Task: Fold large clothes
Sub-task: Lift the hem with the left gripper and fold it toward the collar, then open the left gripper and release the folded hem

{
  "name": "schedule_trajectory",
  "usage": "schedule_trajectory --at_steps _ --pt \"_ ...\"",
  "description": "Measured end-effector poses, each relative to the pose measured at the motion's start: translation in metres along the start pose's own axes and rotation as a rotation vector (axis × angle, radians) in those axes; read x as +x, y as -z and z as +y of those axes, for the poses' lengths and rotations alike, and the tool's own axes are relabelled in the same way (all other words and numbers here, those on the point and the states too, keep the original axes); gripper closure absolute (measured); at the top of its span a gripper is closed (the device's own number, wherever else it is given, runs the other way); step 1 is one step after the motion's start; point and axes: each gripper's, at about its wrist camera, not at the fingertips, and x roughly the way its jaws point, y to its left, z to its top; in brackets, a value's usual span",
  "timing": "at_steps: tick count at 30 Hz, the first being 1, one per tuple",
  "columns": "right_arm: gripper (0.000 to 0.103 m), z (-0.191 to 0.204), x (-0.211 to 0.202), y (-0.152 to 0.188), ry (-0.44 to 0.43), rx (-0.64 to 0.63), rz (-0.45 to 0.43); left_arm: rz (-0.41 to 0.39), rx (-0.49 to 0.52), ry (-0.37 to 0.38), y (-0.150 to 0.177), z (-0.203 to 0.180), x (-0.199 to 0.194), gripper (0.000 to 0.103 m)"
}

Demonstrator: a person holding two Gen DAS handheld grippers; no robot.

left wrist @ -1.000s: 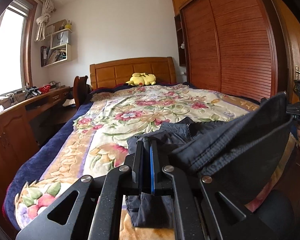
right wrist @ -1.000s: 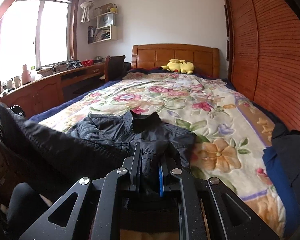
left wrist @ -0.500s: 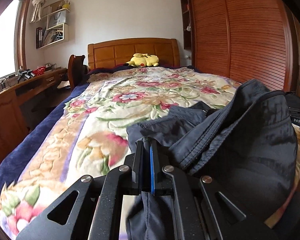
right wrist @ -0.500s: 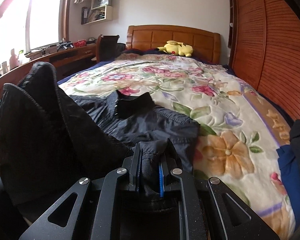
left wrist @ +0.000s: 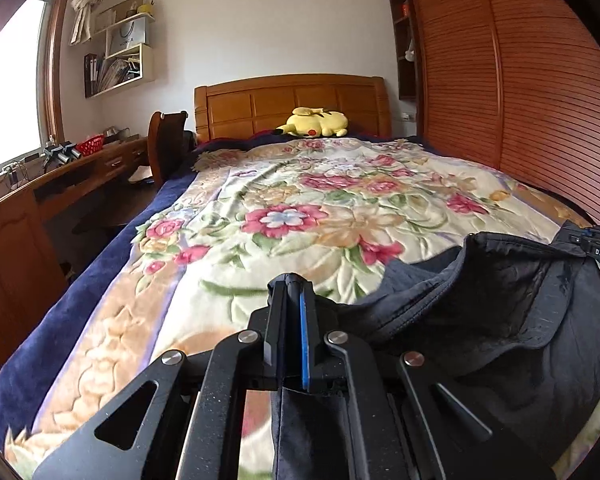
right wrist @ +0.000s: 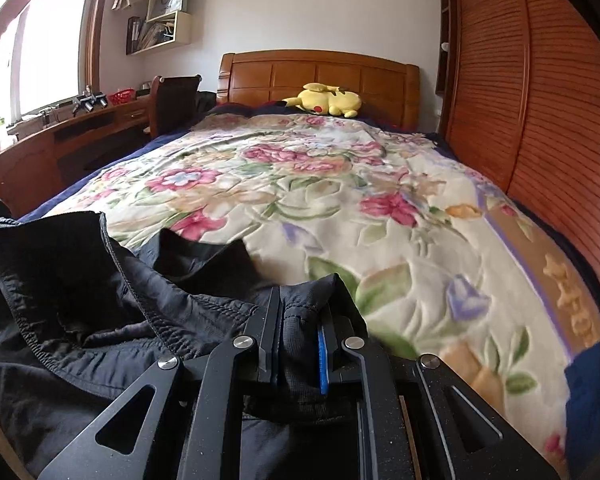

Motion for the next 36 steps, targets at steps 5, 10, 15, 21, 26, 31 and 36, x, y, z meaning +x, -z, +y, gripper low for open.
schedule_trajectory --at_steps 5,10,15,21,26,31,36 --pt "0.09 -0.006 0.024 -0.014 0.031 -0.016 -0.009 0.008 -0.003 -0.022 -0.015 0.002 0.03 0.097" --pt "0.09 -0.002 0.054 -0.027 0.086 -0.034 0.017 0.032 -0.049 -0.019 -0.028 0.009 0.063 0.097" --pt "0.09 0.005 0.083 -0.033 0.099 -0.032 0.077 0.092 -0.05 -0.026 -0.024 0.01 0.092 0.097" --pt "0.065 0.0 0.098 -0.037 0.073 0.029 0.14 0.159 -0.056 0.036 -0.011 0.014 0.1 0.086" --pt "0.03 0.0 0.077 -0.042 0.119 0.001 0.091 0.122 -0.058 0.091 -0.006 0.017 0.073 0.056" --pt "0.028 0.005 0.038 -0.012 0.089 -0.04 0.111 0.138 -0.021 0.117 0.015 0.018 0.034 0.03" --pt "0.028 0.004 -0.006 0.035 0.069 -0.071 0.147 0.168 -0.024 0.105 0.052 0.024 -0.001 0.026"
